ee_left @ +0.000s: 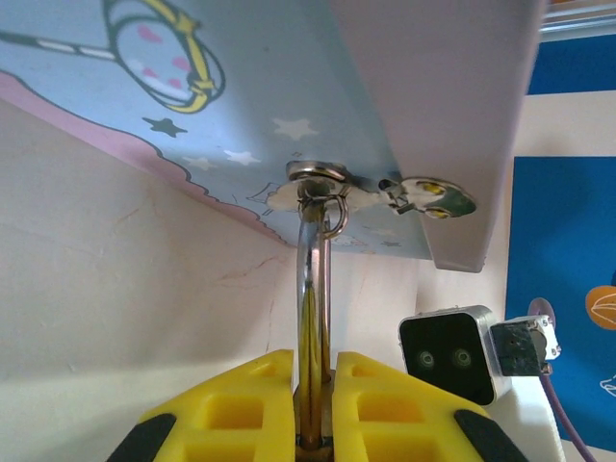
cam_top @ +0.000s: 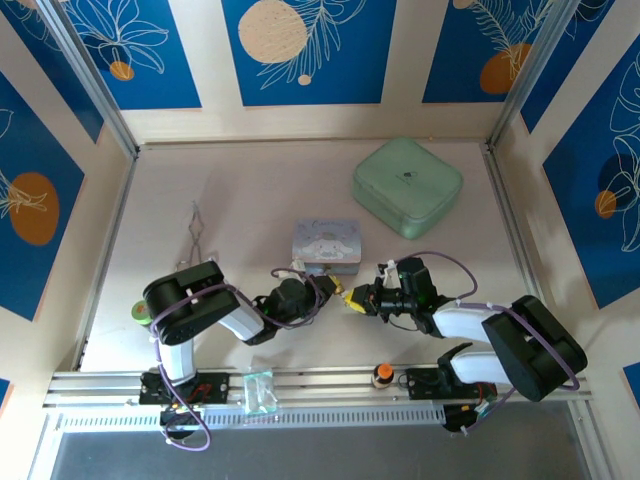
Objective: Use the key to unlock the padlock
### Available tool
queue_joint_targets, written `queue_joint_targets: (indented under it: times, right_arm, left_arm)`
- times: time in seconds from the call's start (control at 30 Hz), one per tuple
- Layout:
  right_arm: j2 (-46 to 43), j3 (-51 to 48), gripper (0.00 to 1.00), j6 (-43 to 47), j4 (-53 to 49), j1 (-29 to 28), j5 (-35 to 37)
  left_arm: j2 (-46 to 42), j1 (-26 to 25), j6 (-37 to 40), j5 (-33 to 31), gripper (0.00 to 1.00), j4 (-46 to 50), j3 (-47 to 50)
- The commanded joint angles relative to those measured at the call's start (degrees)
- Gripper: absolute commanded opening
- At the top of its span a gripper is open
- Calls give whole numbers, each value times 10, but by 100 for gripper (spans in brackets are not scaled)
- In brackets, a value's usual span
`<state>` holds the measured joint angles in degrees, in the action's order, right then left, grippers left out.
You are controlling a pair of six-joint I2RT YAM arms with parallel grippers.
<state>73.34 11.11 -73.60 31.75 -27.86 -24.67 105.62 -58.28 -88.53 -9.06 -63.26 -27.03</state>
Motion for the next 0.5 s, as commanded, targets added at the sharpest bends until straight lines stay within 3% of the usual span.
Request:
queue_joint_targets:
  times: [0.0, 0.47]
  right_arm:
    - [4, 2, 0, -2, 9, 7, 1]
    - [33, -6, 0, -19, 62, 7, 6]
  left_arm:
    - [7, -6, -13, -2, 0, -22, 3]
    - [-3, -11, -14, -3, 0, -11, -1]
